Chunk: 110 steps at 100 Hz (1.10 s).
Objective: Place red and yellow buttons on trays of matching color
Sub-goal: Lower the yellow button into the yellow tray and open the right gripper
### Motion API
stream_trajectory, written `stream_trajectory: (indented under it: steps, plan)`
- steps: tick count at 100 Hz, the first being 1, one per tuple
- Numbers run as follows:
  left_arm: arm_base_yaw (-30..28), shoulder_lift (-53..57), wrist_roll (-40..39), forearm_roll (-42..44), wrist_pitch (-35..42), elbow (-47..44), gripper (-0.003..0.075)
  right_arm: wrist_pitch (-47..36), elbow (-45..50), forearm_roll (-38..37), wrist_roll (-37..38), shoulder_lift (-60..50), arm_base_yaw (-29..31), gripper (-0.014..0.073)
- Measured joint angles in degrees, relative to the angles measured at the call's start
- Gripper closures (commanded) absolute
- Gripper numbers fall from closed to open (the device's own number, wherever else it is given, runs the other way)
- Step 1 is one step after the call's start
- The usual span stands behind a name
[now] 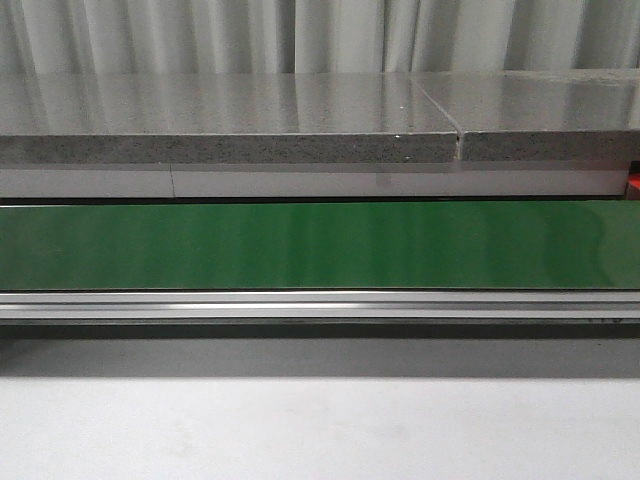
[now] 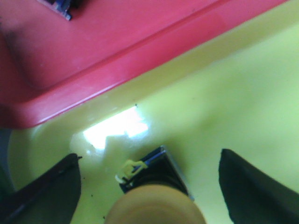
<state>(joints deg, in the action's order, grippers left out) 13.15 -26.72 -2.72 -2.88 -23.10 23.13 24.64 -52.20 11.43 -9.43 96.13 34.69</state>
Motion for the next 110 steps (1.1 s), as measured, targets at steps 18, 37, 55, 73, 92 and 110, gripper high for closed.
stream_trajectory:
  steps: [18,37,55,73,92,110]
  plan:
    - [0.0,0.0,0.0,0.0,0.0,0.0,0.0739,-0.5,0.0,0.1,0.0,-3.4,0.0,-0.0029]
    - [0.0,0.0,0.0,0.0,0.0,0.0,0.0739,-1.0,0.0,0.5,0.0,-10.9,-2.0,-0.0029]
    - [0.0,0.0,0.0,0.0,0.0,0.0,0.0739,-1.1,0.0,0.5,-0.5,-20.2,-8.5,-0.0029]
    - [0.0,0.0,0.0,0.0,0.0,0.0,0.0739,0.9,0.1,0.9,-2.0,-30.0,-17.1,-0.0029]
    - [0.0,0.0,0.0,0.0,0.0,0.0,0.0739,5.6,1.1,0.9,-3.5,-38.3,-24.0,-0.0025]
    - [0.0,0.0,0.0,0.0,0.0,0.0,0.0739,7.0,6.1,0.9,-4.4,-45.7,-26.9,0.0136]
